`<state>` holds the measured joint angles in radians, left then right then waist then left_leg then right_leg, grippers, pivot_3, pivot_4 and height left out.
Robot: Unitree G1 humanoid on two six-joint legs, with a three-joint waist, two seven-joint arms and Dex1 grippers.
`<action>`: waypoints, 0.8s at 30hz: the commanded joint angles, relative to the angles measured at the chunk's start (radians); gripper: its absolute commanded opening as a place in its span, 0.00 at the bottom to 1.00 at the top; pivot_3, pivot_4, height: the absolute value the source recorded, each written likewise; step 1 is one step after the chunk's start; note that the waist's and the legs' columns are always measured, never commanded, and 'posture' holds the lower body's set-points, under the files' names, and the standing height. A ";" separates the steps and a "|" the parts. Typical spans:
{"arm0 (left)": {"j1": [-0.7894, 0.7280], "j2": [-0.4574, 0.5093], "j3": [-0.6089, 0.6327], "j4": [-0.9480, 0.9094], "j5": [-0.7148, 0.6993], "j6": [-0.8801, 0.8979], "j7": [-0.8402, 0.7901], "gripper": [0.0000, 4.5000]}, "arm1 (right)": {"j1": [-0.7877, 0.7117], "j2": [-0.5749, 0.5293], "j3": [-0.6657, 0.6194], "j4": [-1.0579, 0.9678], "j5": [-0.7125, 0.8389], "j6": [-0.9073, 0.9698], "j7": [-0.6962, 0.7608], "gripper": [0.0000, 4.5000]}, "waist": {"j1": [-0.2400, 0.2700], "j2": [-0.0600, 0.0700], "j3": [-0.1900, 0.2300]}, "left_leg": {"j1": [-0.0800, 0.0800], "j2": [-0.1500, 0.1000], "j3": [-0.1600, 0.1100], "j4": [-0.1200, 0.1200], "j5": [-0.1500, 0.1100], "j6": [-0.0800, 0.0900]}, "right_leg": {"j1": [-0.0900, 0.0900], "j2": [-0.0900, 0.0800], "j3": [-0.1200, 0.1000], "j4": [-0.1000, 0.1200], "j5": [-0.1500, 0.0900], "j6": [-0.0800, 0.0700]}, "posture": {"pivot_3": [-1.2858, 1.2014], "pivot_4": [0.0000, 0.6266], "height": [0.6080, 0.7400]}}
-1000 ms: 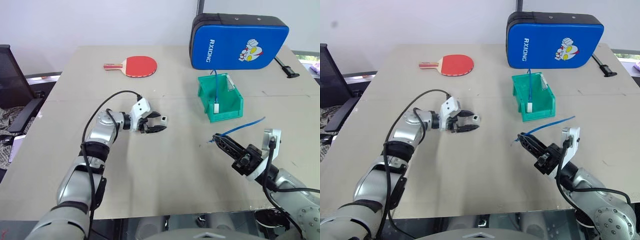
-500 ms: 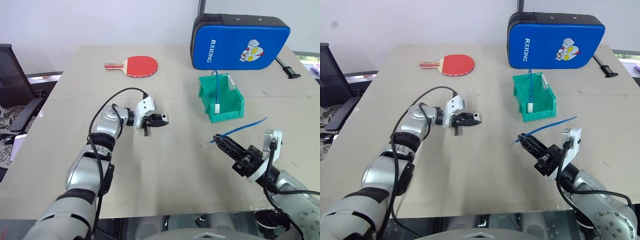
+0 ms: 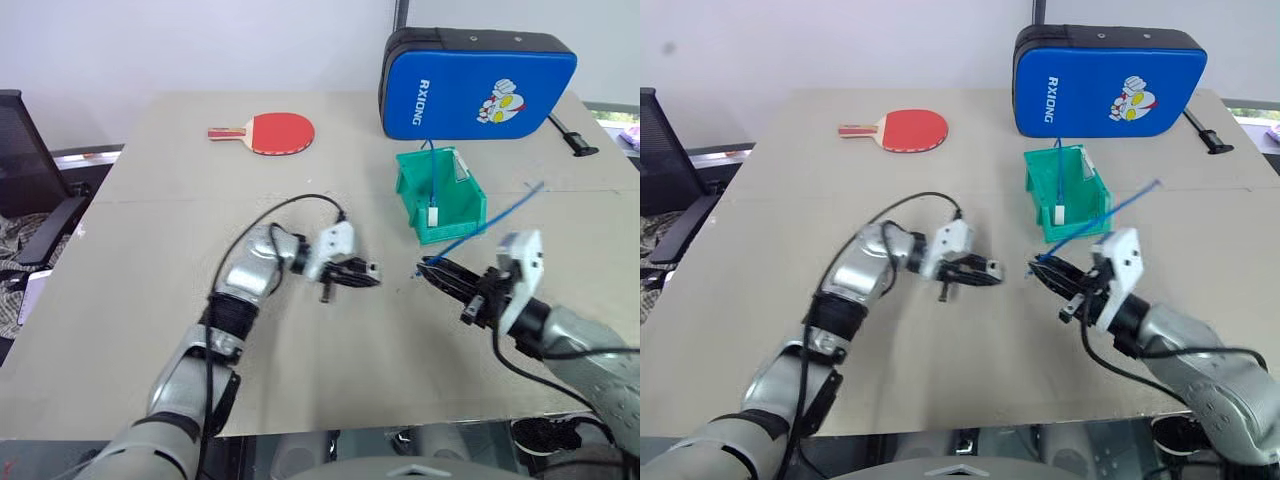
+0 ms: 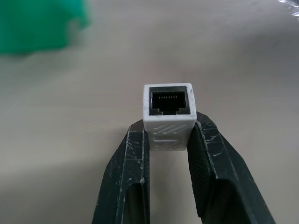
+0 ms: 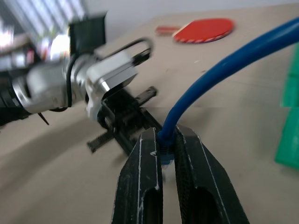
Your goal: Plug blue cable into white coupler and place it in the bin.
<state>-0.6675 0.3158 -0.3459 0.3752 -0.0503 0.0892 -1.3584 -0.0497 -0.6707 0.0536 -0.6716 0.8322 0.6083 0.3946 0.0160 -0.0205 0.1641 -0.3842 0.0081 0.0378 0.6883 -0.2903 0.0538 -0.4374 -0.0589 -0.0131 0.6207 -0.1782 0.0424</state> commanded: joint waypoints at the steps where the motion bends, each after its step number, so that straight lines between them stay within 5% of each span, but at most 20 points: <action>1: -0.009 0.018 -0.041 -0.030 0.045 -0.012 0.018 0.11 | -0.054 -0.038 0.066 0.052 -0.120 -0.041 0.123 0.00 | -0.005 0.000 0.000 | 0.000 0.000 0.000 0.000 0.000 0.000 | 0.000 0.001 0.000 0.000 0.001 0.000 | 0.52 0.24 1.00; 24: -0.059 0.034 -0.084 0.050 0.066 -0.096 -0.044 0.11 | -0.187 0.051 0.144 0.223 -0.348 -0.081 0.349 0.00 | -0.003 0.000 0.000 | 0.000 0.002 0.001 0.000 0.000 0.000 | -0.001 0.004 0.002 0.001 0.002 0.001 | 0.52 0.24 1.00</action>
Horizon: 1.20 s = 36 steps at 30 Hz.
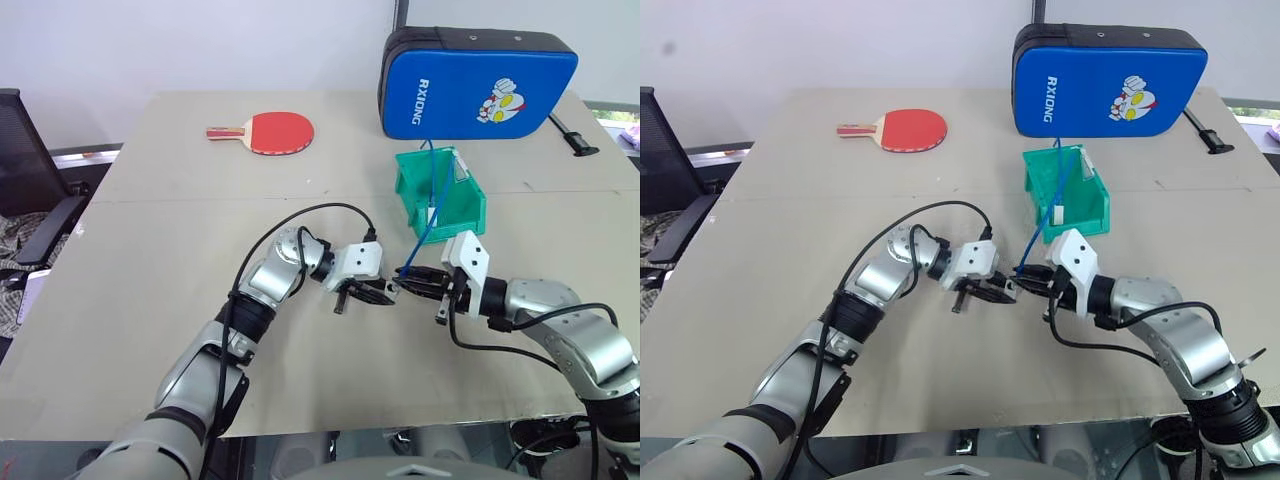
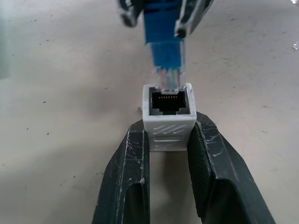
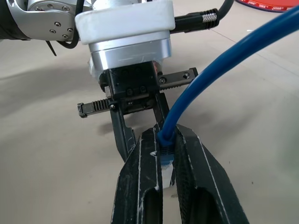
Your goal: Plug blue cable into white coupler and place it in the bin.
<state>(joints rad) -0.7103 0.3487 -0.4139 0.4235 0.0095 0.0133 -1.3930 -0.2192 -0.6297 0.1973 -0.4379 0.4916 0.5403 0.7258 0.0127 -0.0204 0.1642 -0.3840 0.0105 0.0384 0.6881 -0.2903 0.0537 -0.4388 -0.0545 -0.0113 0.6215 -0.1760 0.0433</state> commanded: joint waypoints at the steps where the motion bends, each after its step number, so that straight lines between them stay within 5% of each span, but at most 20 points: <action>1: -0.017 0.000 -0.016 0.002 0.007 -0.022 -0.010 0.11 | -0.021 0.012 0.007 -0.005 -0.018 -0.012 0.023 0.00 | 0.000 0.000 0.000 | 0.000 0.000 0.000 0.000 0.000 0.000 | 0.000 0.000 0.000 0.000 0.000 0.000 | 0.52 0.24 1.00; 24: -0.025 -0.023 -0.018 -0.003 0.005 -0.013 0.009 0.11 | -0.028 -0.051 0.231 0.156 -0.303 -0.034 0.161 0.00 | 0.000 -0.004 -0.007 | 0.004 0.000 0.000 0.000 0.000 0.000 | 0.004 0.000 0.000 0.000 -0.001 -0.001 | 0.52 0.24 1.00; 34: 0.007 -0.026 0.004 -0.067 -0.029 0.072 0.036 0.11 | 0.001 0.004 0.142 0.146 -0.265 -0.035 0.129 0.00 | 0.000 -0.006 -0.012 | 0.007 0.001 -0.001 0.001 0.000 0.000 | 0.007 0.000 0.000 0.001 -0.002 -0.003 | 0.52 0.24 1.00; 35: 0.009 -0.024 0.007 -0.077 -0.036 0.086 0.036 0.33 | 0.003 0.008 0.137 0.143 -0.263 -0.035 0.128 0.00 | 0.000 -0.006 -0.012 | 0.007 0.000 -0.001 0.001 0.000 0.000 | 0.007 0.000 0.000 0.001 -0.003 -0.003 | 0.52 0.24 1.00; 36: 0.013 -0.016 0.014 -0.091 -0.041 0.097 0.039 0.42 | 0.007 0.013 0.126 0.136 -0.256 -0.033 0.124 0.00 | 0.000 -0.006 -0.012 | 0.007 0.000 -0.001 0.001 0.000 0.000 | 0.007 0.000 0.000 0.001 -0.002 -0.003 | 0.52 0.24 1.00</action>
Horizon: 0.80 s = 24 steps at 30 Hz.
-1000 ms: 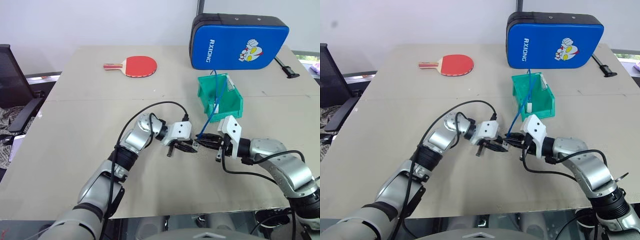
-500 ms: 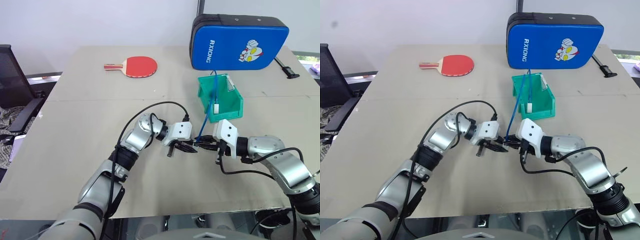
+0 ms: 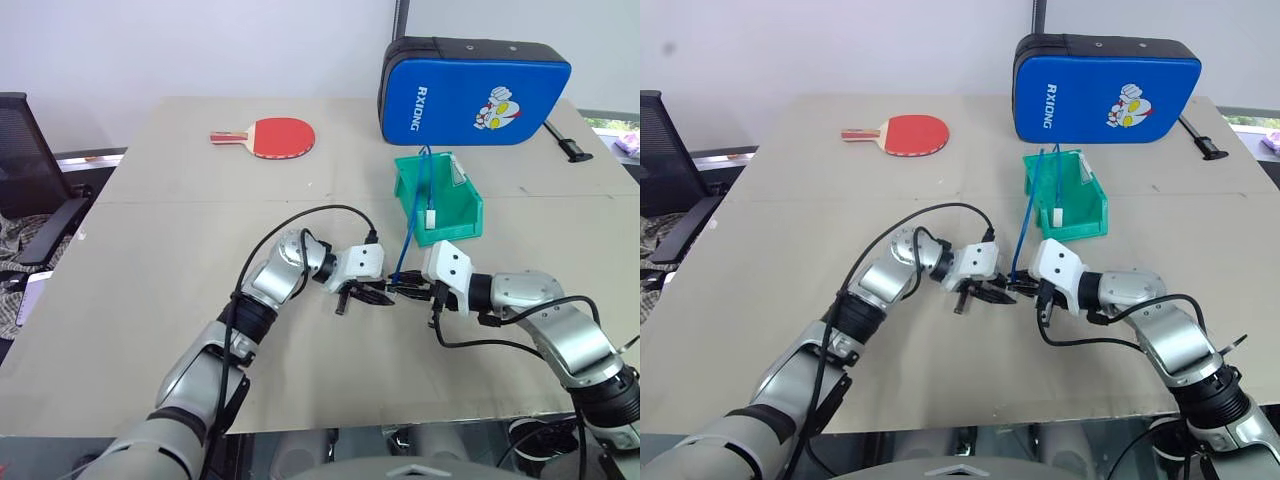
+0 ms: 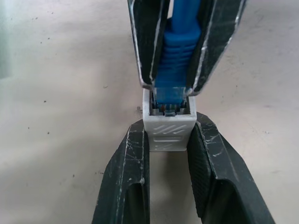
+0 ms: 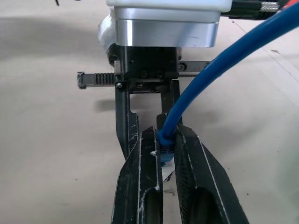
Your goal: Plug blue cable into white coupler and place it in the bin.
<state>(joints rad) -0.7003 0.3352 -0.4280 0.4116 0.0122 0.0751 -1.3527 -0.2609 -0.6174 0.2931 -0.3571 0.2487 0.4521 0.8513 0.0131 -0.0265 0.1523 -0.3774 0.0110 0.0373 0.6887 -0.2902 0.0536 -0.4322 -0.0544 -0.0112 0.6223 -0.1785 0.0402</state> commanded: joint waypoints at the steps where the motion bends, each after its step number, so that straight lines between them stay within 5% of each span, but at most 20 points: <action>1: 0.006 0.003 0.032 -0.090 -0.049 0.044 0.003 0.53 | 0.050 0.005 0.023 0.050 -0.008 0.056 -0.005 0.00 | 0.000 0.000 0.000 | 0.000 0.000 0.000 0.000 0.000 0.000 | 0.000 0.000 0.000 0.000 0.000 0.000 | 0.52 0.24 1.00; 6: 0.089 0.067 0.110 -0.218 -0.113 0.136 0.042 0.99 | 0.071 0.045 -0.124 -0.052 0.126 0.121 -0.050 0.00 | -0.004 0.001 0.000 | 0.000 0.002 -0.001 0.000 0.000 0.000 | 0.000 0.000 0.000 0.000 0.000 0.000 | 0.52 0.24 1.00; 9: 0.194 0.123 0.198 -0.368 -0.188 0.229 0.085 0.99 | 0.072 0.061 -0.283 -0.172 0.286 0.216 -0.101 0.00 | -0.007 0.003 0.002 | -0.003 0.005 -0.001 0.000 0.000 0.000 | -0.004 0.000 0.000 0.001 0.001 0.001 | 0.52 0.24 1.00; 12: 0.286 0.077 0.334 -0.483 -0.302 0.254 0.209 0.99 | 0.028 0.057 -0.432 -0.228 0.411 0.296 -0.172 0.00 | -0.002 0.004 0.003 | -0.007 0.006 0.000 0.000 0.000 0.000 | -0.008 0.000 0.000 0.002 0.003 0.003 | 0.52 0.24 1.00; 16: 0.380 0.078 0.418 -0.663 -0.428 0.393 0.291 0.99 | -0.128 0.027 -0.559 -0.130 0.451 0.373 -0.285 0.00 | 0.000 0.004 0.004 | -0.006 0.005 0.000 0.000 0.000 0.000 | -0.007 -0.001 0.000 0.001 0.002 0.002 | 0.52 0.24 1.00; 24: 0.462 0.041 0.465 -0.849 -0.526 0.460 0.479 0.99 | -0.469 -0.011 -0.423 0.422 0.283 0.350 -0.261 0.00 | -0.008 0.004 0.004 | -0.004 0.002 0.005 -0.001 0.000 0.000 | -0.007 0.000 0.003 0.001 0.001 -0.001 | 0.52 0.24 1.00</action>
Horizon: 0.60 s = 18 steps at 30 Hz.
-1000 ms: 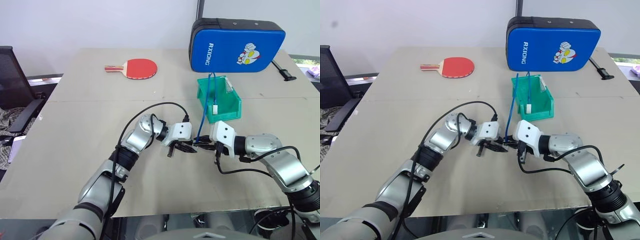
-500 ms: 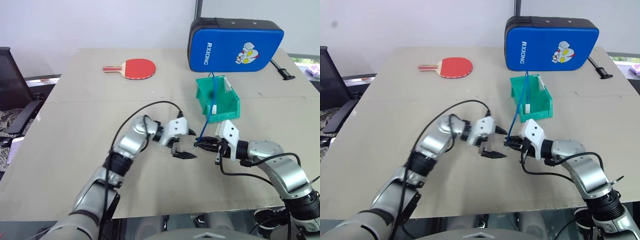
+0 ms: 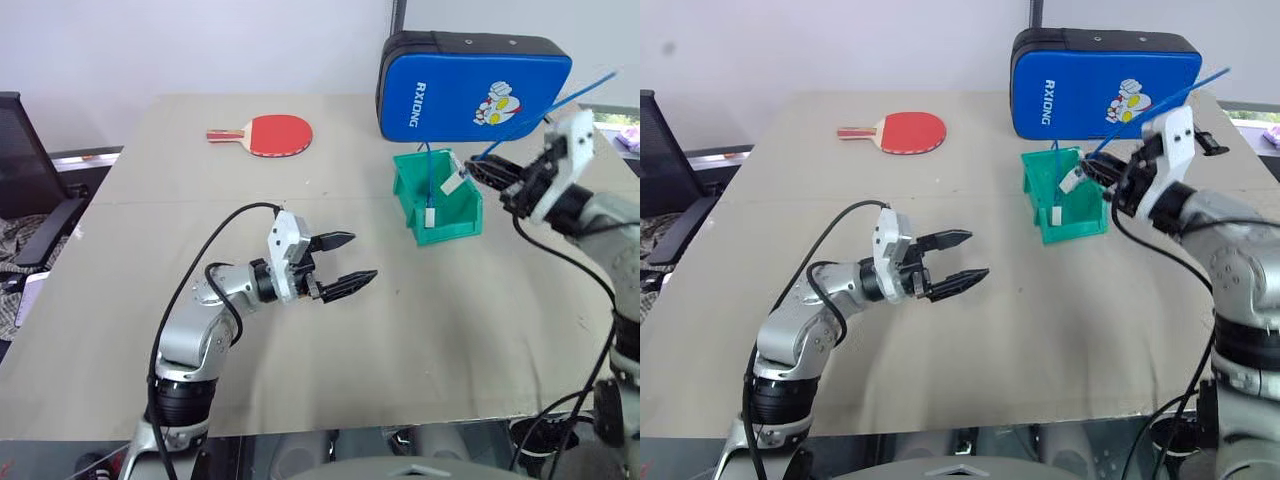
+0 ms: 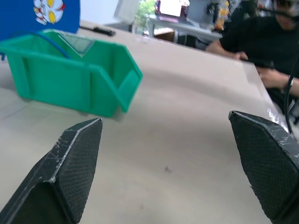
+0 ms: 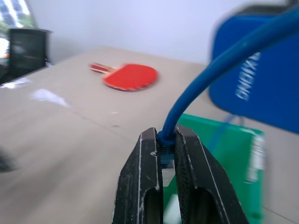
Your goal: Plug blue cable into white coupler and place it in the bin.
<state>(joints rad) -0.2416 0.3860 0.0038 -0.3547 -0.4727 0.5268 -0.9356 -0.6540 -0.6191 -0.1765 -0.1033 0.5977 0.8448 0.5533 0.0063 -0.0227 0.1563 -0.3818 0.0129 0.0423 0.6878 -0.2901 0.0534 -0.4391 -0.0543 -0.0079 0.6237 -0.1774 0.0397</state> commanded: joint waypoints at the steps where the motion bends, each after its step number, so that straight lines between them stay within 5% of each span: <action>1: 0.009 -0.013 0.041 -0.103 -0.056 0.015 0.083 0.99 | -0.110 -0.012 0.076 0.246 -0.091 -0.062 0.074 0.00 | -0.003 0.000 0.000 | 0.000 -0.001 0.001 0.000 0.000 0.000 | 0.000 0.000 0.000 0.000 0.000 0.000 | 0.52 0.24 1.00; 2: 0.015 -0.015 0.046 -0.120 -0.068 0.020 0.102 0.99 | -0.137 -0.013 0.099 0.311 -0.116 -0.087 0.103 0.00 | -0.005 0.000 0.000 | 0.000 -0.001 0.001 0.000 0.000 0.000 | 0.000 0.000 0.000 0.000 0.000 0.000 | 0.52 0.24 1.00; 3: 0.022 -0.016 0.051 -0.138 -0.079 0.023 0.121 1.00 | -0.166 -0.010 0.114 0.383 -0.141 -0.108 0.120 0.16 | -0.005 0.000 0.000 | 0.000 -0.001 0.000 -0.001 0.000 0.000 | 0.000 0.000 0.000 0.000 0.001 0.001 | 0.52 0.24 1.00; 6: 0.040 -0.015 0.059 -0.186 -0.098 0.034 0.172 1.00 | -0.206 -0.027 0.162 0.504 -0.200 -0.157 0.184 0.43 | -0.006 0.000 0.000 | -0.001 -0.001 0.001 -0.002 0.000 0.000 | -0.001 0.000 0.001 -0.002 0.002 0.003 | 0.52 0.24 1.00; 11: 0.063 0.002 0.054 -0.225 -0.119 0.047 0.222 1.00 | -0.184 -0.075 0.130 0.468 -0.223 -0.171 0.216 0.96 | -0.005 0.001 0.000 | -0.005 0.000 0.001 -0.002 0.000 0.000 | -0.003 -0.002 0.001 -0.004 0.002 0.003 | 0.52 0.24 1.00; 15: 0.086 0.040 0.042 -0.212 -0.107 0.053 0.231 1.00 | 0.011 -0.169 0.040 0.206 -0.177 -0.183 0.264 0.99 | 0.010 0.001 0.000 | -0.006 0.000 0.000 -0.003 0.000 0.000 | -0.004 -0.002 0.001 -0.005 0.002 0.003 | 0.52 0.24 1.00; 18: 0.138 0.082 0.074 -0.165 -0.101 0.033 0.208 1.00 | 0.294 -0.198 -0.122 -0.091 -0.112 -0.232 0.305 0.99 | 0.012 0.001 0.000 | -0.007 0.000 -0.005 -0.003 0.000 0.000 | -0.003 -0.001 0.000 -0.005 0.001 0.004 | 0.52 0.24 1.00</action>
<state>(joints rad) -0.1138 0.4563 0.0506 -0.5195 -0.5717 0.5800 -0.7168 -0.3945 -0.7942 -0.2138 -0.0695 0.4489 0.6443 0.8353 0.0187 -0.0214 0.1564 -0.3902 0.0125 0.0354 0.6846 -0.2905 0.0537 -0.4429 -0.0549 -0.0086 0.6183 -0.1764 0.0442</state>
